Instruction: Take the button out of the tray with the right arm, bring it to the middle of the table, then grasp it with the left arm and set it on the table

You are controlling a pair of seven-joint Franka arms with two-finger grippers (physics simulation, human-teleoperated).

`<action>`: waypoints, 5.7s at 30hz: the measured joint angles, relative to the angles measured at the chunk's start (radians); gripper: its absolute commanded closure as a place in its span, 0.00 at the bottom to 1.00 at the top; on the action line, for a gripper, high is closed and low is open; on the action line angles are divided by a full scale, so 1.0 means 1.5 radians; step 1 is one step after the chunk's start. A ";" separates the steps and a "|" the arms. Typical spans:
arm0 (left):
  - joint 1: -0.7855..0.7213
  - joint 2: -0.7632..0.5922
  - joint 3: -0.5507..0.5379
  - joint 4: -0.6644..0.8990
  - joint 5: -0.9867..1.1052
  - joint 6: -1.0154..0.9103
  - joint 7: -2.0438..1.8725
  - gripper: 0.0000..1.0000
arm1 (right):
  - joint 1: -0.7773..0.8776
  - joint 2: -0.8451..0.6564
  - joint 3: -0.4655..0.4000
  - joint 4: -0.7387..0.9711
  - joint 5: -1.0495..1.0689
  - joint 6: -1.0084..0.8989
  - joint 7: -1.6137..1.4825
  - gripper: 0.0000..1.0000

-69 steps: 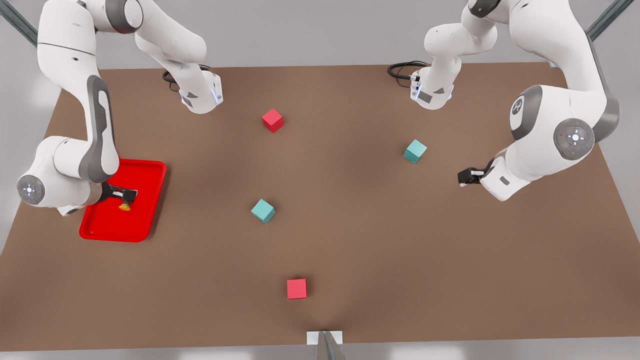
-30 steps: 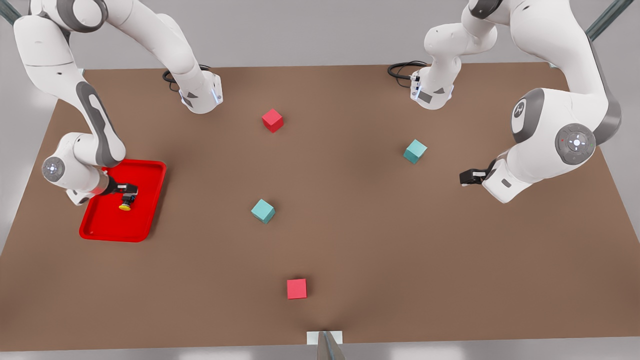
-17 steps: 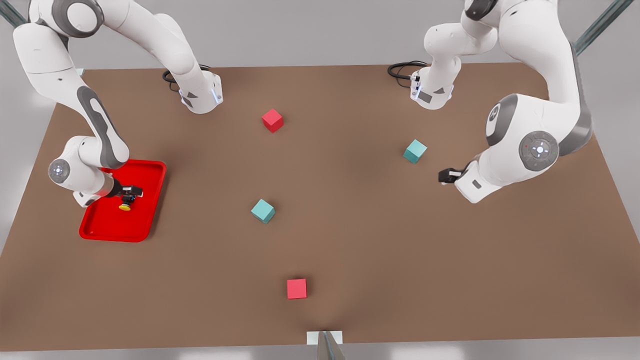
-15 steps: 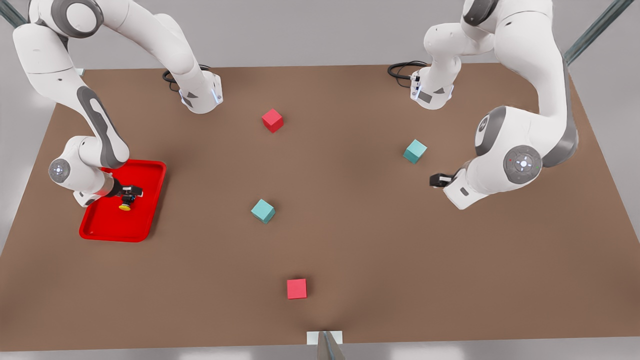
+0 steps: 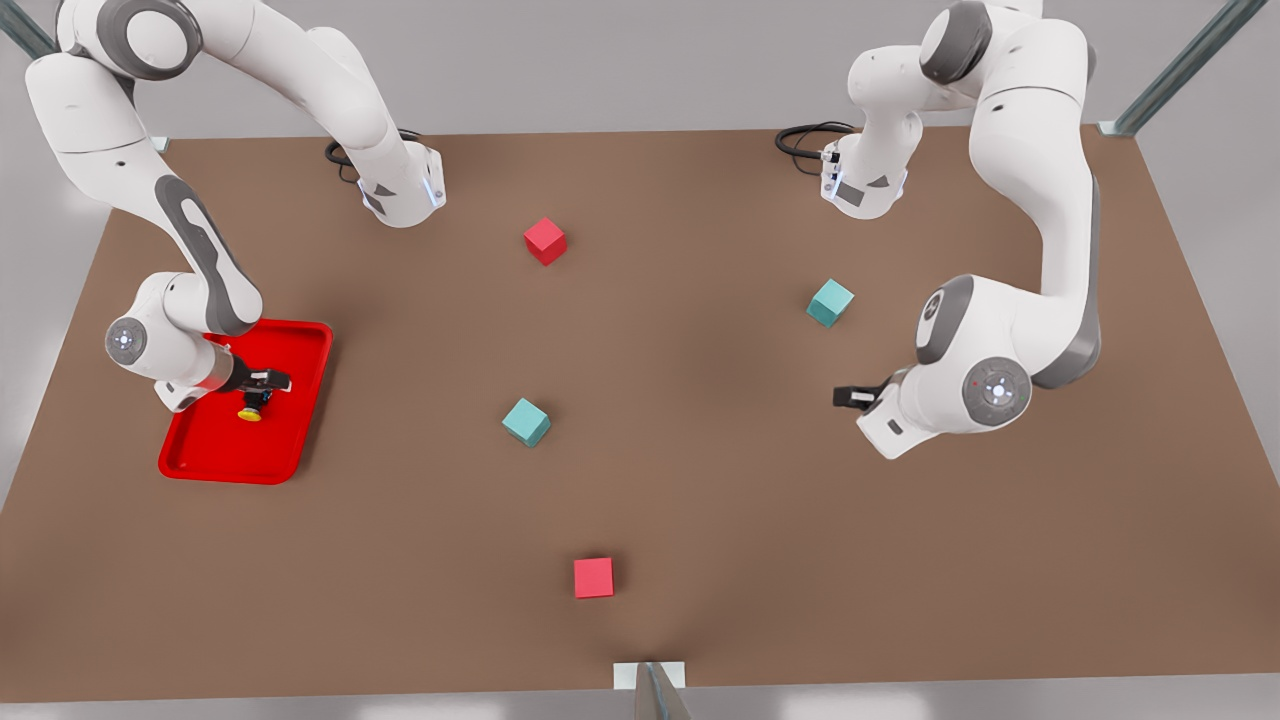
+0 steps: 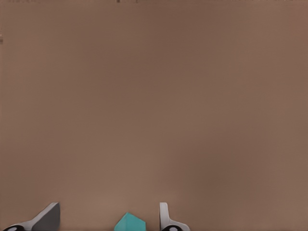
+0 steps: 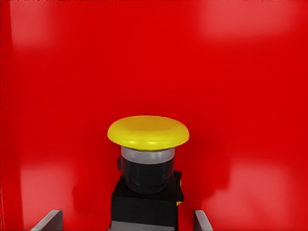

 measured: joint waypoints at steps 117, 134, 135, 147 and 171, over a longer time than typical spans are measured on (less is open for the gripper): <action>-0.433 0.302 0.120 0.265 0.004 0.115 -0.367 0.00 | 0.654 -0.216 -0.337 0.460 0.308 -0.562 0.050 0.00; -0.435 0.376 0.123 0.258 -0.023 0.165 -0.309 0.01 | 0.660 -0.212 -0.337 0.455 0.308 -0.564 0.008 0.00; -0.436 0.380 0.123 0.258 -0.022 0.172 -0.304 0.01 | 0.661 -0.211 -0.337 0.455 0.308 -0.564 0.007 0.00; -0.437 0.392 0.124 0.245 -0.022 0.228 -0.259 0.01 | 0.660 -0.207 -0.338 0.454 0.307 -0.565 -0.001 0.00; -0.436 0.353 0.124 0.172 -0.021 0.248 -0.249 0.15 | 0.664 -0.200 -0.337 0.455 0.307 -0.566 -0.004 0.00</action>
